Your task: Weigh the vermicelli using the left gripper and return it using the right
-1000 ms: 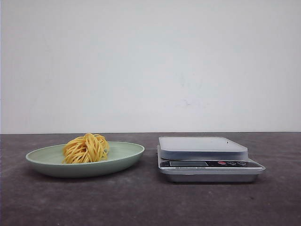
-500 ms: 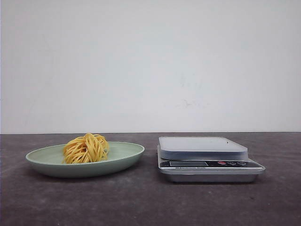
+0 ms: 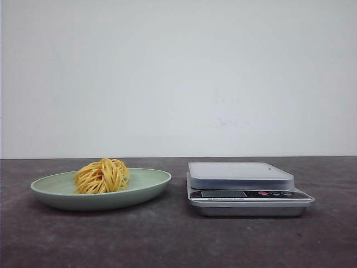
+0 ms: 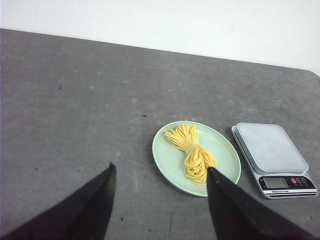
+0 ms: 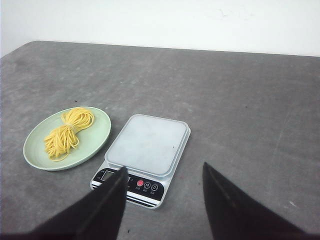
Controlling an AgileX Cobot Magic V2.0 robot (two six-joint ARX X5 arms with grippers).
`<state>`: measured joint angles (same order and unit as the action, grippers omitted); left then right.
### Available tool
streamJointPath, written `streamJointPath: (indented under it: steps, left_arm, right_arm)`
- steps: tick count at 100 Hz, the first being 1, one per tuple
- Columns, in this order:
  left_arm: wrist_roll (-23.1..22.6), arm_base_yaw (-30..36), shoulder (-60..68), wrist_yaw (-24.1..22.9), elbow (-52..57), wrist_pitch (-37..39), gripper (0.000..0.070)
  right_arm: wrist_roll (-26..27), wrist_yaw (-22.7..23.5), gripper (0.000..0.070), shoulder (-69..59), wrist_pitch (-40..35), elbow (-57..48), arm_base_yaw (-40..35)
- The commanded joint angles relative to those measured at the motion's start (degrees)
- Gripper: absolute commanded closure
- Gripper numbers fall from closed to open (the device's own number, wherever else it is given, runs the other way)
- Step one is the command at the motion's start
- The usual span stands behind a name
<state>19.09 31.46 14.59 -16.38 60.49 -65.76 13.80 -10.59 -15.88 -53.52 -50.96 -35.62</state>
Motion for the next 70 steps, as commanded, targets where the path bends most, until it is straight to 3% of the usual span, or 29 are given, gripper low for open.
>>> streamJointPath:
  steps: [1, 51, 55, 59, 60, 70]
  left_arm:
    - [-0.2, 0.2, 0.2, -0.1, 0.6, 0.5, 0.0357]
    - [-0.2, 0.2, 0.2, -0.1, 0.6, 0.5, 0.0363]
    - [-0.2, 0.2, 0.2, -0.1, 0.6, 0.5, 0.0455]
    - [-0.5, 0.2, 0.2, -0.1, 0.6, 0.4, 0.0665]
    - [-0.5, 0.2, 0.2, -0.1, 0.6, 0.4, 0.07]
    - [-0.9, 0.2, 0.2, -0.1, 0.6, 0.4, 0.0696]
  right_arm:
    - [0.8, 0.1, 0.0408, 0.0, 0.7, -0.8, -0.3]
    - [0.9, 0.1, 0.0419, 0.0, 0.7, -0.8, -0.3]
    - [1.0, 0.0, 0.0511, 0.0, 0.7, -0.8, -0.3]
    - [1.0, 0.1, 0.07, 0.0, 0.7, -0.8, -0.3]
    - [1.0, 0.0, 0.07, 0.0, 0.7, -0.8, -0.3]
    - [1.1, 0.0, 0.0693, 0.0, 0.8, -0.8, -0.3]
